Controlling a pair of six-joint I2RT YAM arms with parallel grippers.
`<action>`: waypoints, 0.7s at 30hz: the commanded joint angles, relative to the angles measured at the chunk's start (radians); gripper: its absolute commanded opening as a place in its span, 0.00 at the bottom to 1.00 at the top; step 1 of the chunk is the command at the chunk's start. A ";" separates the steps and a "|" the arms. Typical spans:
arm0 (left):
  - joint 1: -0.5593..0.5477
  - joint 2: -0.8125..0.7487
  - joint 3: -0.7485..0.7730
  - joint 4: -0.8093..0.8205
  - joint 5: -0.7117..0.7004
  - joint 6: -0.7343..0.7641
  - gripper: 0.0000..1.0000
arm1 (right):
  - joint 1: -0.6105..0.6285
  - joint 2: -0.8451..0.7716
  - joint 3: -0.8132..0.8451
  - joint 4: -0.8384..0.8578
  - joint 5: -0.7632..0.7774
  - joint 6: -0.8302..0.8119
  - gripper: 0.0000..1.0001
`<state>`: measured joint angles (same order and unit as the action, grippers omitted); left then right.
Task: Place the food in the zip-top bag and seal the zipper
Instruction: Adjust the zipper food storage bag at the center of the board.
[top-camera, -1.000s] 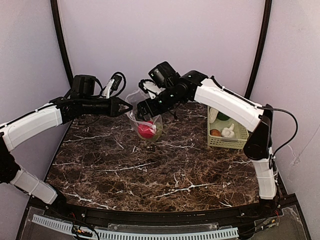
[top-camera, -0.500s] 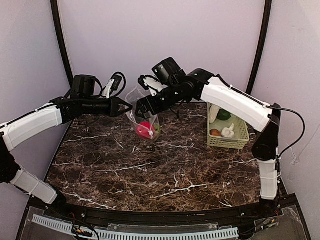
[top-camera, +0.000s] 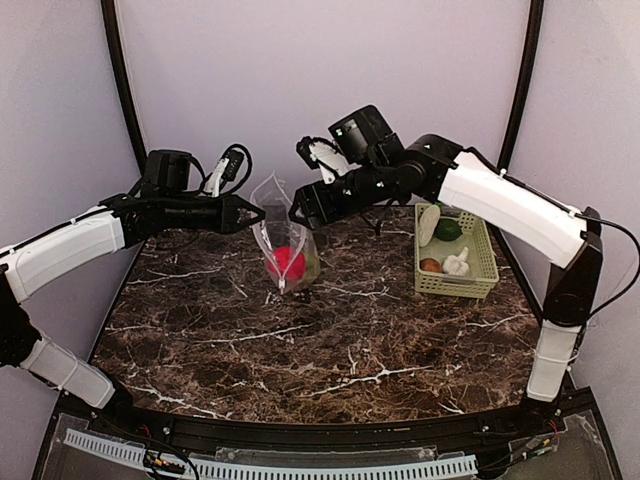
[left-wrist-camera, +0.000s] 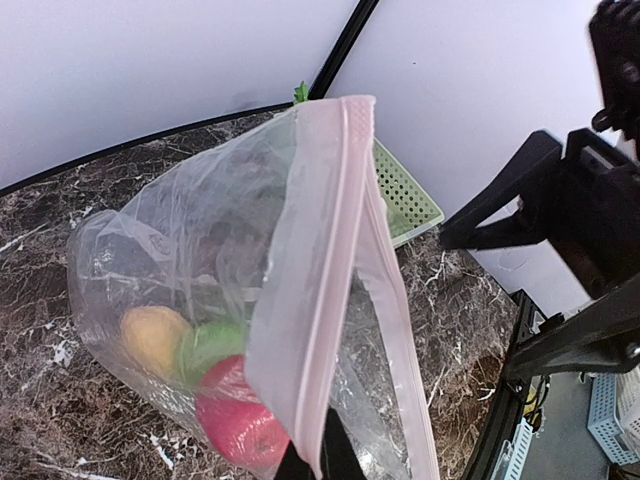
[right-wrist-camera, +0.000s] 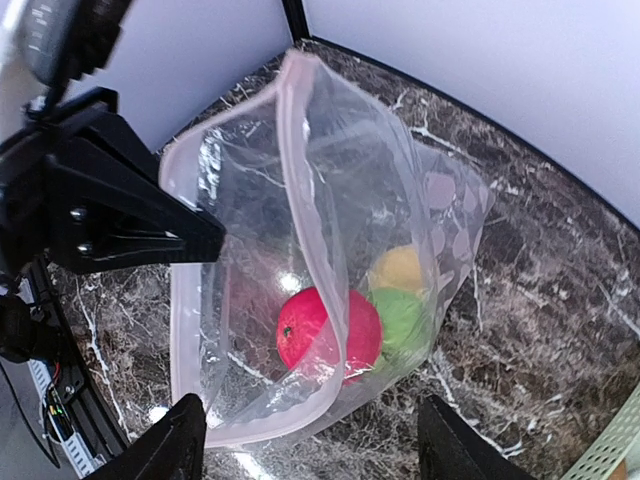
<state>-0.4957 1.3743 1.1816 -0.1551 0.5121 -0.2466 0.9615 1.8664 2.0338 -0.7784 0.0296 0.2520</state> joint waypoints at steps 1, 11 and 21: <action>-0.004 -0.016 -0.013 0.005 0.009 0.001 0.01 | -0.002 0.059 -0.024 0.003 0.011 0.048 0.66; -0.004 -0.026 -0.011 0.002 0.009 0.003 0.01 | -0.004 0.143 0.077 -0.005 -0.120 0.047 0.06; -0.003 -0.044 0.090 -0.082 0.015 -0.005 0.01 | -0.002 -0.023 0.047 0.226 -0.386 0.080 0.00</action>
<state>-0.4957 1.3624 1.1915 -0.1703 0.5117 -0.2466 0.9604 1.9469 2.0865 -0.7170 -0.2153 0.3031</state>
